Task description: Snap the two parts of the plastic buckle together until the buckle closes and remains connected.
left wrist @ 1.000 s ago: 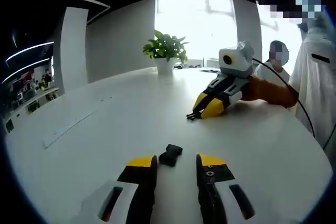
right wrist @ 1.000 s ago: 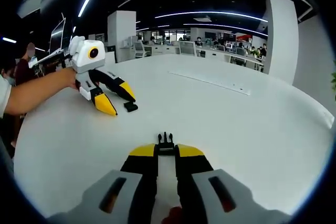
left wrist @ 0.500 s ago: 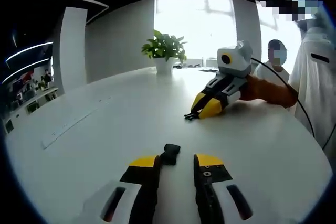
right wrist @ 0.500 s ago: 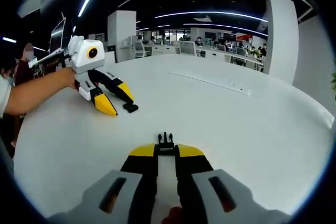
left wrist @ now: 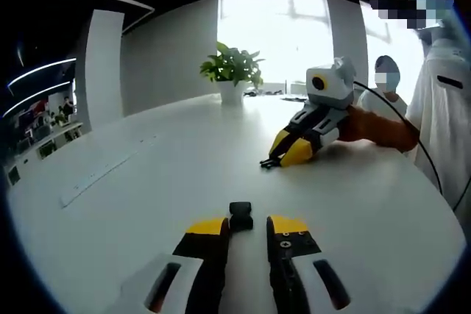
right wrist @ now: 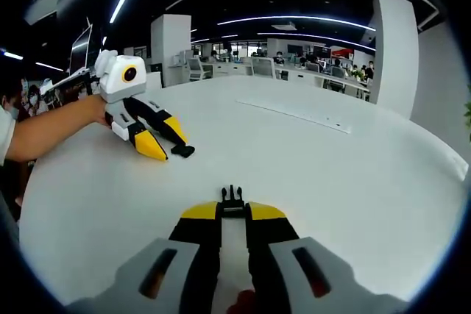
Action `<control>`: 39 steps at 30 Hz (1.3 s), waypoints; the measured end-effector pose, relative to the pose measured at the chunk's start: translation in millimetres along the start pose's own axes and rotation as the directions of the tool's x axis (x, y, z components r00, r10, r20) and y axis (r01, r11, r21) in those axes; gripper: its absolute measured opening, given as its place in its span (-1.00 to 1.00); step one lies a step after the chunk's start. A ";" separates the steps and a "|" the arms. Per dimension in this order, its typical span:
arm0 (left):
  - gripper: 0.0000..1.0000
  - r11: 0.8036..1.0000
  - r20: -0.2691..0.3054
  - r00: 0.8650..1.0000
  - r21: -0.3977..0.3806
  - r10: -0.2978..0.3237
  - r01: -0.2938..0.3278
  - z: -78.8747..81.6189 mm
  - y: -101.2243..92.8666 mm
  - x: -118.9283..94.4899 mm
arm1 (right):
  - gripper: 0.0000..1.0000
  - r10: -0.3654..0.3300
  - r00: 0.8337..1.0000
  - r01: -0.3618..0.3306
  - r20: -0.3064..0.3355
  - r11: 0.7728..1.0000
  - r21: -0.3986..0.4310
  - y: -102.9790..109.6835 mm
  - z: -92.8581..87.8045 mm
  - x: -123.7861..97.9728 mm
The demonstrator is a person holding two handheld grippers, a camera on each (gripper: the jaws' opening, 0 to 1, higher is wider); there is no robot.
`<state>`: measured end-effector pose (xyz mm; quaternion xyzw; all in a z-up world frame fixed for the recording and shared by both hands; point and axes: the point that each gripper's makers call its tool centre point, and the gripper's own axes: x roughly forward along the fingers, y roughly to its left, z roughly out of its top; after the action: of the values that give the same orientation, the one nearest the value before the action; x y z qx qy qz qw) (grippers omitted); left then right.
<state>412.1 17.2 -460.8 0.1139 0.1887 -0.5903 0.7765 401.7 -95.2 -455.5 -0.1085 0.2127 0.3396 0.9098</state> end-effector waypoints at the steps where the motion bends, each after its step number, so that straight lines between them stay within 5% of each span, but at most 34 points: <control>1: -0.60 1.000 0.003 1.000 0.000 0.003 -0.003 0.2 0.2 0.2 | -0.74 -0.001 1.000 0.001 0.000 1.000 0.000 -0.1 0.1 0.0; 39: -0.74 0.999 0.008 0.999 -0.015 0.043 -0.043 0.2 5.0 -0.9 | -0.74 -0.003 1.000 0.003 0.000 1.000 0.000 0.7 0.5 -2.1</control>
<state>416.7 19.4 -460.5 0.1096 0.1875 -0.5725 0.7906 400.0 -95.8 -454.2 -0.1086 0.2124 0.3381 0.9104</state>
